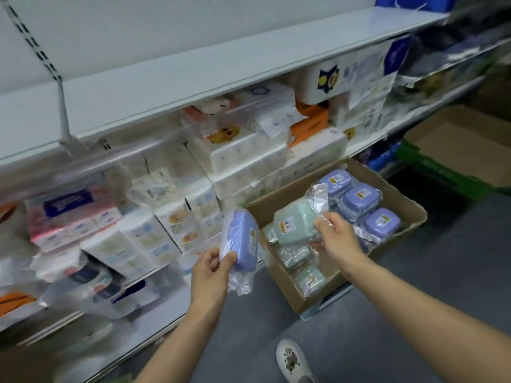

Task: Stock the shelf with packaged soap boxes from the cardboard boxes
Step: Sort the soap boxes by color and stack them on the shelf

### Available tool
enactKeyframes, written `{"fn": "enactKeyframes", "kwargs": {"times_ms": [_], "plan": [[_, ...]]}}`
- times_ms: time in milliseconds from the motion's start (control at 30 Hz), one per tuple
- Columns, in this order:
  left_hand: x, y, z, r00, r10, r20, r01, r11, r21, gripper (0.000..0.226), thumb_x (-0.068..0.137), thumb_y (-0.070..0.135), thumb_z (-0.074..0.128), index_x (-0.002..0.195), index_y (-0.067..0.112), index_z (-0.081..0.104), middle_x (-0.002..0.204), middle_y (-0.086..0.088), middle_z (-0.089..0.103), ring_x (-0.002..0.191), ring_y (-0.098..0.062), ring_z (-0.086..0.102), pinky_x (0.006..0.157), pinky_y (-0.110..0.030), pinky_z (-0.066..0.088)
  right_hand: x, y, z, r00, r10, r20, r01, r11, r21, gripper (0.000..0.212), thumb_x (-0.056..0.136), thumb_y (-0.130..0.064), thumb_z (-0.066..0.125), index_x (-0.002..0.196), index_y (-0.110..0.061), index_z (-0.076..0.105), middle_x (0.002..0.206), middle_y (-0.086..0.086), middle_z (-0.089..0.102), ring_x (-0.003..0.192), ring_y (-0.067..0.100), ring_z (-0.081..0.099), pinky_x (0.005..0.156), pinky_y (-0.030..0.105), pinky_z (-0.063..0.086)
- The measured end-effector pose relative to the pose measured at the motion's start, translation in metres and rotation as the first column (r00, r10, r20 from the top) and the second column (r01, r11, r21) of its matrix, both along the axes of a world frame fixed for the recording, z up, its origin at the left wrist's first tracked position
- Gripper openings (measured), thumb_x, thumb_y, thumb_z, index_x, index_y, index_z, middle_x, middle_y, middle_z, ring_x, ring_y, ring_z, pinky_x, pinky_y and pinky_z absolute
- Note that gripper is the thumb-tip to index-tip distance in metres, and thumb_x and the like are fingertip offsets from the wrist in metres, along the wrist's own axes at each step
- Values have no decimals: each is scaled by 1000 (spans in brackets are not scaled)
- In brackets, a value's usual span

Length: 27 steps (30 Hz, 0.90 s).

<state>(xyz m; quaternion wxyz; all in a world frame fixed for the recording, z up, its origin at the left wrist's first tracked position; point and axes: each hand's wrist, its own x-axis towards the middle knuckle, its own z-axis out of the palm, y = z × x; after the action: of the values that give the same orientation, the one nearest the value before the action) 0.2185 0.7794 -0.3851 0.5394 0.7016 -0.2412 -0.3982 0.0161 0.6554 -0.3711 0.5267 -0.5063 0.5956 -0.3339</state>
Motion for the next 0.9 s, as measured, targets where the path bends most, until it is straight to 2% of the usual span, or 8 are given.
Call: {"fn": "enactKeyframes", "kwargs": {"times_ms": [133,200,367,433,500,633,800,900], "plan": [[-7,-67,-27,996,73,-54,-73,997,10,4,92,11,64,93,15,65,79,7,71,63,2,63,57,-11,45,-7,-72,-47,998,4,-71,2,996,89,11,98,-19,48,100,-12,56,96,9,64,87,29,67,82,50,57],[-5,-96,-43,988,127,-84,-121,990,74,3,93,15,62,92,15,65,79,5,67,66,-5,60,61,-20,43,-5,-107,-77,997,30,-77,-16,986,169,8,97,-20,50,98,-15,56,100,11,64,89,32,68,85,54,55],[4,-146,-82,959,265,-98,-247,955,162,13,94,12,56,82,14,62,70,3,54,66,-13,45,59,-28,35,12,-169,-144,997,20,76,-52,899,435,11,97,-11,52,105,-6,57,110,16,63,89,29,68,61,31,59],[10,-156,-97,946,308,-99,-285,938,200,24,93,14,56,69,16,59,70,-1,52,70,-17,43,61,-31,32,21,-184,-166,988,-4,153,-80,842,534,26,97,-10,53,121,-1,55,118,18,62,98,30,67,66,36,60],[16,-161,-110,934,332,-131,-294,924,246,21,93,18,54,73,15,60,73,-6,51,71,-20,42,61,-32,31,28,-193,-185,982,-23,190,-97,797,596,29,97,-7,51,125,1,53,117,17,62,100,30,65,75,43,59],[22,-168,-132,931,321,-174,-264,921,287,22,93,24,53,73,16,59,72,-9,49,66,-19,42,56,-30,29,37,-202,-214,980,-55,191,-91,732,675,17,100,-7,47,110,-1,59,108,14,61,96,29,62,78,42,58],[19,-175,-134,923,320,-212,-255,924,284,25,73,43,60,78,20,65,79,-8,57,75,-20,50,74,-37,36,37,-210,-228,990,-130,56,58,732,678,21,97,-5,52,77,-8,58,77,8,58,69,16,55,48,23,55],[10,-178,-123,933,308,-184,-252,927,277,36,72,46,61,82,11,65,79,-8,56,76,-19,48,72,-37,35,30,-214,-222,992,103,-69,-35,765,643,19,92,-25,60,85,-7,60,79,7,59,69,17,56,56,28,52]]}}
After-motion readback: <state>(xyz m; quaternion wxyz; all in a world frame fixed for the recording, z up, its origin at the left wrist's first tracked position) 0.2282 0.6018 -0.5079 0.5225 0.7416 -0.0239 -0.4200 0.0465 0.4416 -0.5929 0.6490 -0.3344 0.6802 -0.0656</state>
